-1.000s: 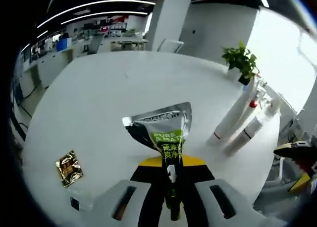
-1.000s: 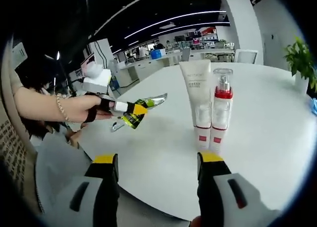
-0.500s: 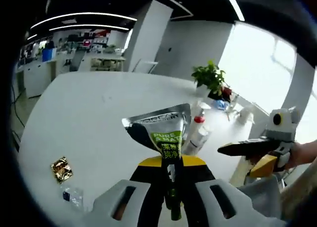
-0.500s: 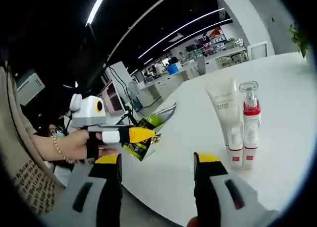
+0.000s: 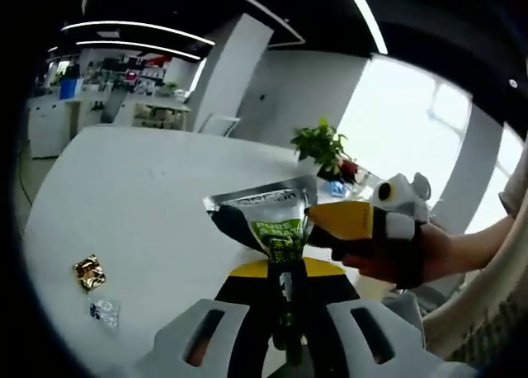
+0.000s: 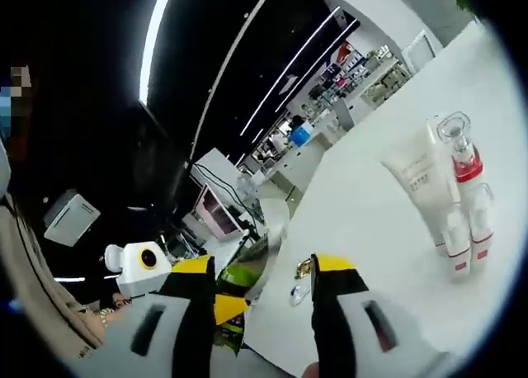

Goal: Arrange the skincare products in the storage area until every visible bottle or jar stands upright without overlapping.

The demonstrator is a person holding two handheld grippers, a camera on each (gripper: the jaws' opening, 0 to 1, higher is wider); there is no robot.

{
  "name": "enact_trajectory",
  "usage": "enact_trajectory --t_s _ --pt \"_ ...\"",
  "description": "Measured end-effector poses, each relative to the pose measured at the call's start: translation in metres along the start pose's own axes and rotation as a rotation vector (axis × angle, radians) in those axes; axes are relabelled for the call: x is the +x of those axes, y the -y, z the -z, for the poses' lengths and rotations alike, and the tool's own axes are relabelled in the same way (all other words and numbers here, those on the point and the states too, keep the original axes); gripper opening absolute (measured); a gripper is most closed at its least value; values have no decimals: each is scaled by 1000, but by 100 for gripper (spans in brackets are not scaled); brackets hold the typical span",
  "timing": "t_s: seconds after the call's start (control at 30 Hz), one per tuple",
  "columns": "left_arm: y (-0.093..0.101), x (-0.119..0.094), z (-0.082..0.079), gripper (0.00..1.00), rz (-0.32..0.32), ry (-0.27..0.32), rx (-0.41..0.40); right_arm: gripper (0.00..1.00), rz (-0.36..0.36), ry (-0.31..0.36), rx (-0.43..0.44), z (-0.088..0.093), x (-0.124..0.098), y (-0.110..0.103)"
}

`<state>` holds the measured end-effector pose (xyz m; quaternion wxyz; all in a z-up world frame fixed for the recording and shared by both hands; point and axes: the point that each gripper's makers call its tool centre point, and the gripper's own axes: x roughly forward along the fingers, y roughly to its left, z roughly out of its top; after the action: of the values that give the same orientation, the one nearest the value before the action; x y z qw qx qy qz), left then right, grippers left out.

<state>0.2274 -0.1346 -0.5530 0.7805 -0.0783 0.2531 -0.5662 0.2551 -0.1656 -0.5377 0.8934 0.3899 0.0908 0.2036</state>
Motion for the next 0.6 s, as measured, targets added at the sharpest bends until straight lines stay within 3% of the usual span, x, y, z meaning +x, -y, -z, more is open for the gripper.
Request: enact_trajectory --t_s 0.07,0.13,0.23,0.3,0.4,0.47,0.6 --pt "5 -3 1 8 17 2 0 35 6 17 43 -1 2 0" --pt "4 -5 3 11 2 6 3 21 0 27 70 -2 3 -3" --pt "-1 -10 5 19 -12 17 -21 8 -55 21 168 -1 2 -15" --pt "-8 -12 5 27 -45 27 -45 3 -44 17 145 0 1 -14" --pt "-9 -19 4 23 -20 42 -61 2 -65 -3 144 -1 -2 -16" --pt "-10 -22 2 28 -20 57 -66 2 -115 -6 218 -5 -4 -23" --pt "-6 -25 -4 33 10 77 -67 1 -136 -23 197 -12 -6 -24"
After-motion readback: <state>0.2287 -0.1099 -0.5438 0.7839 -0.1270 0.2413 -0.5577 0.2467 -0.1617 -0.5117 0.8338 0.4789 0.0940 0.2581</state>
